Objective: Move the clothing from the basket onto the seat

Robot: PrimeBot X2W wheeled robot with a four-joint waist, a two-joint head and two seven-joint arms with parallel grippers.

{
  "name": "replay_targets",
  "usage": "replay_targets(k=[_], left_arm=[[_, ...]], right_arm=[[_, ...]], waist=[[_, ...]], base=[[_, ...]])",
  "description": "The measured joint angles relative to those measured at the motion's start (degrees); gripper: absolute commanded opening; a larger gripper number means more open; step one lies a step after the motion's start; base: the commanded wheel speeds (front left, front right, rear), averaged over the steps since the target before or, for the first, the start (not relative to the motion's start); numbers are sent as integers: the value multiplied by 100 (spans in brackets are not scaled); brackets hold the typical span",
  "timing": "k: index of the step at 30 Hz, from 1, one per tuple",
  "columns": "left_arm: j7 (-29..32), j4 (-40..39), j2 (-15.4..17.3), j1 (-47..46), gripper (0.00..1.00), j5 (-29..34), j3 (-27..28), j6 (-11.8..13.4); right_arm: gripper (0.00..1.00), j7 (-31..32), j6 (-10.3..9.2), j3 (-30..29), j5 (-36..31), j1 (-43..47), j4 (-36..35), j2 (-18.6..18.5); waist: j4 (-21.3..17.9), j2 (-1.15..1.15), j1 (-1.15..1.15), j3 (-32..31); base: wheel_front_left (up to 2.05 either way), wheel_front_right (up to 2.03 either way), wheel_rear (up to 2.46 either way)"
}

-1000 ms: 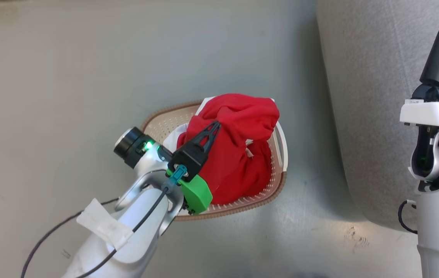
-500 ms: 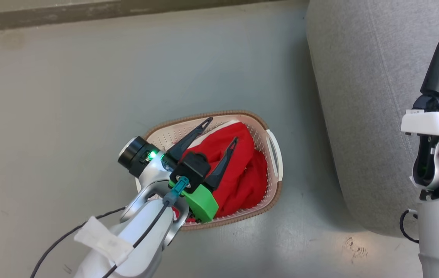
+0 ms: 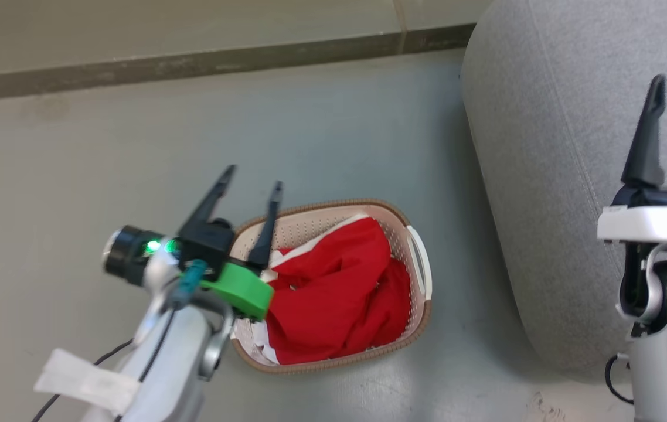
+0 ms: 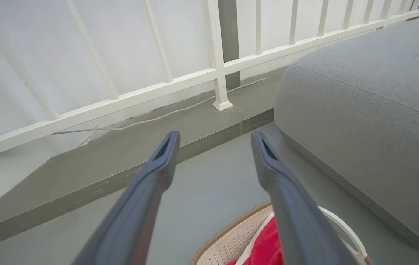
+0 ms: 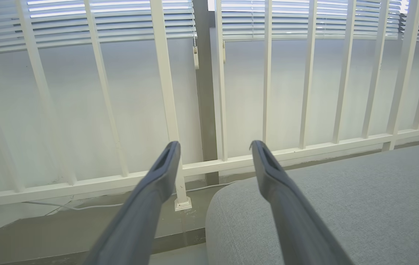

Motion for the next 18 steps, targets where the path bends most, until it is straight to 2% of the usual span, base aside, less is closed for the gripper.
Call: replay_targets(k=[5,18], left_arm=[[0,-82,140,247,100,-212,443,199],[1,-516,346,1033,100,-694,1616,353]], right_arm=[[100,0,56,133,-10,224,60,3],[100,0,223,461,-18,852,233,20]], waist=[[31,0,0,-227],[92,0,0,-730]], base=[[0,0,0],[0,0,0]])
